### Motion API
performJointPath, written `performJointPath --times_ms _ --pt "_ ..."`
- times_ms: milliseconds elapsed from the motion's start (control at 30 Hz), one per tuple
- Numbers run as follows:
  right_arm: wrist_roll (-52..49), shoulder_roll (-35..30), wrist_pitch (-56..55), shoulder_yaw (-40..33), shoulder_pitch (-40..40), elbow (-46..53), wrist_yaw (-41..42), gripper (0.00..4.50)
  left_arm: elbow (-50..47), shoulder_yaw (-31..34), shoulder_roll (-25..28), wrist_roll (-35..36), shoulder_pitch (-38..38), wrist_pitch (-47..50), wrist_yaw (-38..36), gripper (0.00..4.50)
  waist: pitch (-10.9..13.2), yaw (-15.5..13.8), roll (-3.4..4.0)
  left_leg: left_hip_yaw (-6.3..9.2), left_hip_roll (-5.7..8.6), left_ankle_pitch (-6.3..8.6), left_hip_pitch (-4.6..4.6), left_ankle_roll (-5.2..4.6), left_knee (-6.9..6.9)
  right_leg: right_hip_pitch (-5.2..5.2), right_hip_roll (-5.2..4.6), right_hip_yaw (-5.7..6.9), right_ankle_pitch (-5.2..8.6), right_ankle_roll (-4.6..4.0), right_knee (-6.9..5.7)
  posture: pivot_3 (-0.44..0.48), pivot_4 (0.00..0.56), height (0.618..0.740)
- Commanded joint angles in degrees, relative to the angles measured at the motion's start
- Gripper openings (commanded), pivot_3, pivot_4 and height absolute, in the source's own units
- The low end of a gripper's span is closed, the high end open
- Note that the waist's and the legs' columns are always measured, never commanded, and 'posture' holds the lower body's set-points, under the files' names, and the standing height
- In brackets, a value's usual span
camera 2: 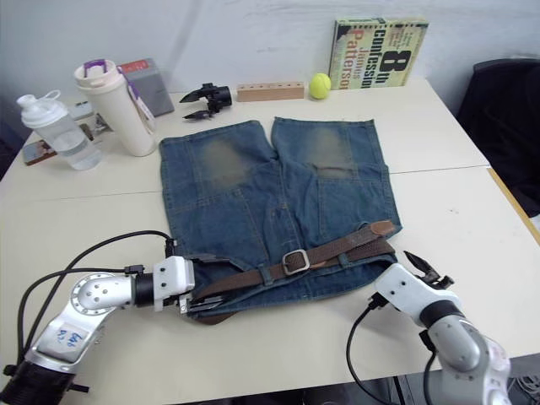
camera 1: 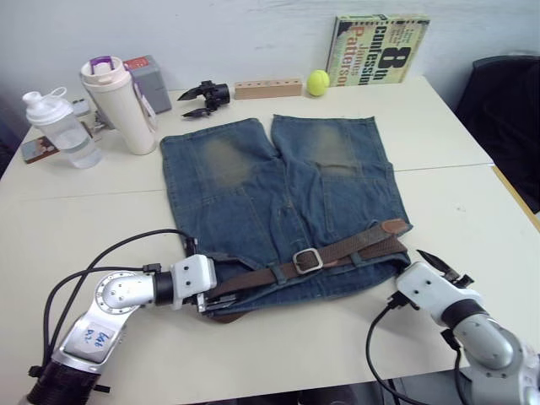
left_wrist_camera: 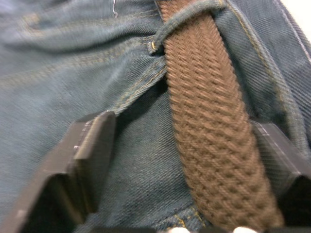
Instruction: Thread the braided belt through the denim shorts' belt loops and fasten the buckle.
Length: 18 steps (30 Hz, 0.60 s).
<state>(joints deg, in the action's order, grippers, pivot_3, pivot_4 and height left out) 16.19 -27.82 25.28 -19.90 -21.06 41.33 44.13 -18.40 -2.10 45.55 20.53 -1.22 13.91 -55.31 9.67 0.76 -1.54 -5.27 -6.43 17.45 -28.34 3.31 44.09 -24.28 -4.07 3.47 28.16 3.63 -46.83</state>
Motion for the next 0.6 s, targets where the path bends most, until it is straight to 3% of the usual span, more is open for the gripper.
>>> performJointPath --times_ms 33,167,267,333,400,500,600 --pt "-17.99 -5.78 10.65 -10.88 2.55 5.04 12.41 3.73 -5.16 6.2 3.61 10.22 -0.58 9.86 -3.03 3.84 0.68 0.45 -0.01 0.04 -0.07 0.0 0.01 0.0 0.01 0.01 0.09 -0.02 -0.01 -0.03 0.0 0.0 0.15 0.657" --pt "-32.97 -11.96 19.15 -19.18 11.24 1.05 17.18 3.73 -7.33 11.58 4.96 17.79 -0.11 15.85 -3.74 3.84 1.18 1.02 0.15 0.0 -0.15 -0.13 0.15 -0.12 0.0 0.02 0.22 -0.46 -0.18 -0.17 -0.07 0.0 0.15 0.657" --pt "-36.35 -13.86 21.33 -18.86 22.66 -7.1 12.15 3.73 -7.74 15.11 3.33 22.72 -0.98 20.25 -0.33 3.84 1.33 1.14 0.01 0.08 -0.27 -0.2 0.24 -0.03 0.0 -0.03 0.52 -0.65 -0.35 -0.34 -0.07 0.0 0.15 0.657" --pt "-36.96 -14.56 21.41 -18.09 25.37 -9.81 10.17 3.73 -7.95 16.1 2.86 24.67 -1.39 22.44 1.1 3.84 1.36 0.95 -0.03 0.12 -0.27 -0.24 0.23 0.01 -0.03 -0.07 0.53 -0.67 -0.36 -0.35 -0.05 0.0 0.15 0.657" --pt "-33.63 -14.64 17.92 -13.14 27.78 -14.31 6.46 3.73 -7.84 17.28 0.25 24.02 -1.86 21.41 4.87 3.84 1.38 0.64 -0.05 0.12 -0.26 -0.34 0.17 0.16 -0.09 -0.12 0.54 -0.74 -0.36 -0.34 0.01 0.0 0.15 0.657" --pt "-32.62 -12.11 14.3 -7.0 32.2 -18.08 1.82 3.73 -5.78 17.87 -6.6 16.68 -3.09 16.07 15.56 3.84 1.39 0.75 -0.03 0.1 -0.2 -0.36 0.1 0.2 -0.07 -0.15 0.53 -0.85 -0.41 -0.23 0.17 0.0 0.15 0.657" --pt "-31.67 -12.03 12.31 -4.03 32.48 -19.69 -0.35 3.73 -4.19 16.99 -10.26 9.32 -3.6 10.46 21.01 3.84 1.39 0.78 -0.04 0.05 -0.16 -0.35 0.06 0.17 -0.04 -0.21 0.54 -1.02 -0.52 -0.03 0.25 0.0 0.15 0.657"
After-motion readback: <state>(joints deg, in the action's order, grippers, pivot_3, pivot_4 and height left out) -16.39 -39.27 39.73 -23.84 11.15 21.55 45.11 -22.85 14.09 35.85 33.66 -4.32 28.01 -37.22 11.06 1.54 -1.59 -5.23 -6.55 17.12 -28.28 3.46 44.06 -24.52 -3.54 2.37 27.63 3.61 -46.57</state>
